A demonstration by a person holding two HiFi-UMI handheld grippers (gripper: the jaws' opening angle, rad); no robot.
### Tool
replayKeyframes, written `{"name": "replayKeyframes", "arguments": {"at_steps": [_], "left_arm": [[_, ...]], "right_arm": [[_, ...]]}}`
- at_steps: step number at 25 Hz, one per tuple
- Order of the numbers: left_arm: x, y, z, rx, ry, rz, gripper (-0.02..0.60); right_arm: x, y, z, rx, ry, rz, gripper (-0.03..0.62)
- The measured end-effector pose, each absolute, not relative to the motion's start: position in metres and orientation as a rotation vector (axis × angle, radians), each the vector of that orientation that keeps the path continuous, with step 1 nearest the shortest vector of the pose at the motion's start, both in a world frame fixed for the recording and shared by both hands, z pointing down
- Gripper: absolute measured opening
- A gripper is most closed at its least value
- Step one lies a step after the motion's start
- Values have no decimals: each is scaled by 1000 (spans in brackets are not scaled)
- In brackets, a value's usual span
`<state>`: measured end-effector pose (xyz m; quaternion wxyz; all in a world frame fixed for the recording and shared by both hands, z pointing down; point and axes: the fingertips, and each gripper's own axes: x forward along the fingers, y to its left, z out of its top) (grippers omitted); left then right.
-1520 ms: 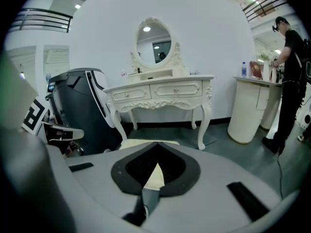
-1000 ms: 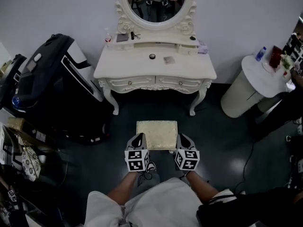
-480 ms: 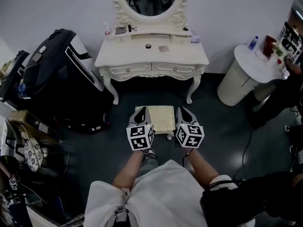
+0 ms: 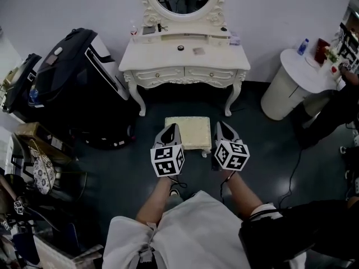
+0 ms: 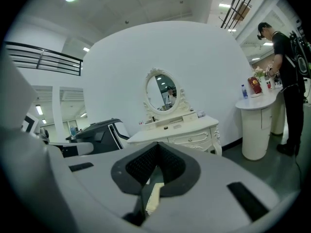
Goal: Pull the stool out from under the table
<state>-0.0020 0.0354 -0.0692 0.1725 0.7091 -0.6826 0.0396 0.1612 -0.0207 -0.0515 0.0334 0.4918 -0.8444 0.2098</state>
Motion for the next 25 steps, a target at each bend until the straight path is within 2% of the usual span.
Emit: {"name": "replayKeyframes", "arguments": {"at_steps": [25], "left_arm": [[-31,118,-82,2130,-1817,80,9]], "right_arm": [[96,84,-67,1536,-2584,593,0]]}}
